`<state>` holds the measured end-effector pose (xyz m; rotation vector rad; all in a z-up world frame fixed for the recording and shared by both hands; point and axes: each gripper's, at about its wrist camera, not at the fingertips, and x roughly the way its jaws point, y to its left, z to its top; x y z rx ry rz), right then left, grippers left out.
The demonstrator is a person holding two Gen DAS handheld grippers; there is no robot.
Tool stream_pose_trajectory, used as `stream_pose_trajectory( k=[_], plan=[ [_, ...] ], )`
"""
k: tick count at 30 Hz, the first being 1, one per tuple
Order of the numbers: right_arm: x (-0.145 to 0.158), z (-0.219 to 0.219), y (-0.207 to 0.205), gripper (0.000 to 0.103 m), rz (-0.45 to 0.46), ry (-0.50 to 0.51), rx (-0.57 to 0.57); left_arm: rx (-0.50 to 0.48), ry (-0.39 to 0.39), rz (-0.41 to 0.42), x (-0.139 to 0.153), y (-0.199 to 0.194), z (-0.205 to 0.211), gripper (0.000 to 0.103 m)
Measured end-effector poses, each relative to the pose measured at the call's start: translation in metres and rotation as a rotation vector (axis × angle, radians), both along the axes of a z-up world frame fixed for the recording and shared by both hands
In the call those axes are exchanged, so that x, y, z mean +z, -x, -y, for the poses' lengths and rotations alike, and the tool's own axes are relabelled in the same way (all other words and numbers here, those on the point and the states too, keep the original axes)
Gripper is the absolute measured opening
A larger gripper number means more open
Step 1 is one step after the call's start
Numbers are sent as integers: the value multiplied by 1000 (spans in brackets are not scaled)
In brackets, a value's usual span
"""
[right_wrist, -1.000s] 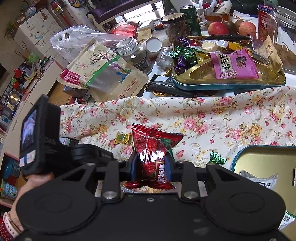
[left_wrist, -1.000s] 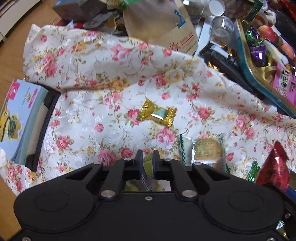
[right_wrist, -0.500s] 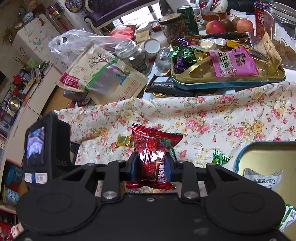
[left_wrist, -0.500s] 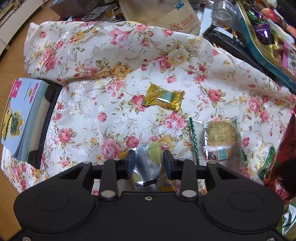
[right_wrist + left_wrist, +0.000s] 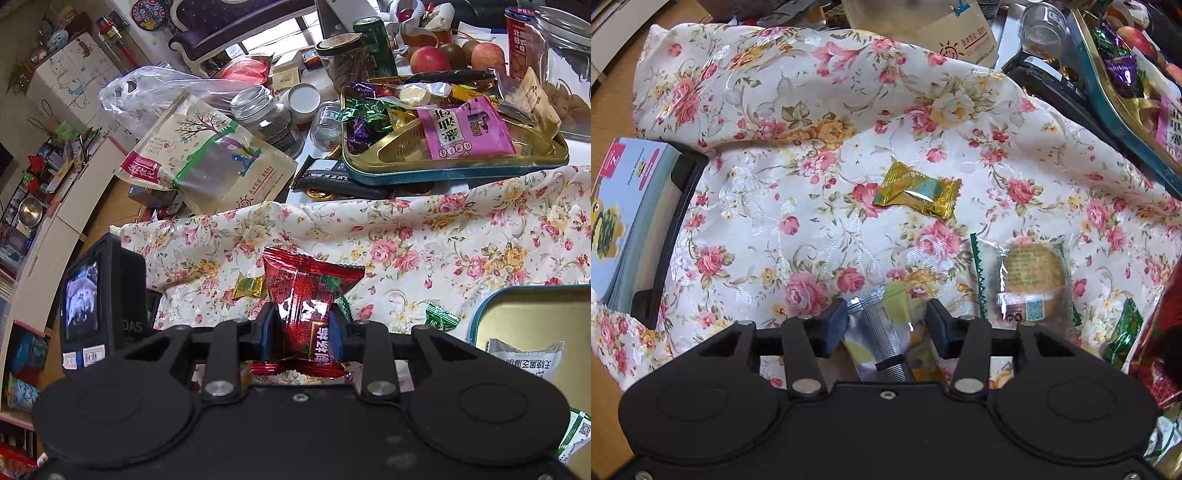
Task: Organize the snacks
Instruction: 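Grasp the silver-and-yellow wrapped snack with the left tool, then carry the silver snack and red packet over the gold tray with both tools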
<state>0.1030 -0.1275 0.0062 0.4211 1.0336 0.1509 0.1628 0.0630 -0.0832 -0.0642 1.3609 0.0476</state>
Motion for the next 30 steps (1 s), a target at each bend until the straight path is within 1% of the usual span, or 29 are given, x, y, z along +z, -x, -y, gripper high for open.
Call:
stream_pose_trajectory(
  k=[2,4,6,7,8,10,12,15,16,17,19,20,22,23,24,25,28,30],
  plan=[
    [-1,1,0,32,-10,-9,-4,-6,18,-17,2,2,-4,47],
    [0,1,0,32,-9,-11,-1,24,96,-28,8,6,-16,46],
    [2,0,0,32,1,-2,4,55,160,-21,18,11,-26,53],
    [3,0,0,32,5,3,8,64,175,-26,18,13,-29,54],
    [3,0,0,32,10,8,10,69,174,-32,18,14,-31,57],
    [2,-2,0,32,11,18,15,73,143,-31,16,18,-29,57],
    [1,-3,0,32,5,21,20,45,91,-26,13,21,-22,57],
    [1,-5,1,32,1,22,31,15,50,-3,11,23,-13,59],
    [1,-5,1,32,1,28,34,25,47,-4,12,24,-13,58],
    [1,-6,1,32,3,34,35,39,60,-1,15,25,-13,57],
    [2,-5,1,32,9,42,36,46,111,27,22,25,-17,57],
    [3,-5,1,32,12,42,34,52,124,54,32,27,-19,57],
    [4,-3,0,32,13,36,27,77,118,108,46,32,-26,58],
    [4,-2,0,32,12,34,23,95,109,117,49,34,-28,59],
    [3,-2,0,32,9,33,18,120,109,109,49,36,-30,60],
    [3,-2,-1,32,7,34,16,144,126,85,45,37,-33,60],
    [1,-3,-1,32,2,33,17,195,197,-21,27,37,-37,60],
    [1,-6,0,32,3,34,26,210,194,-57,17,39,-34,60]
  ],
)
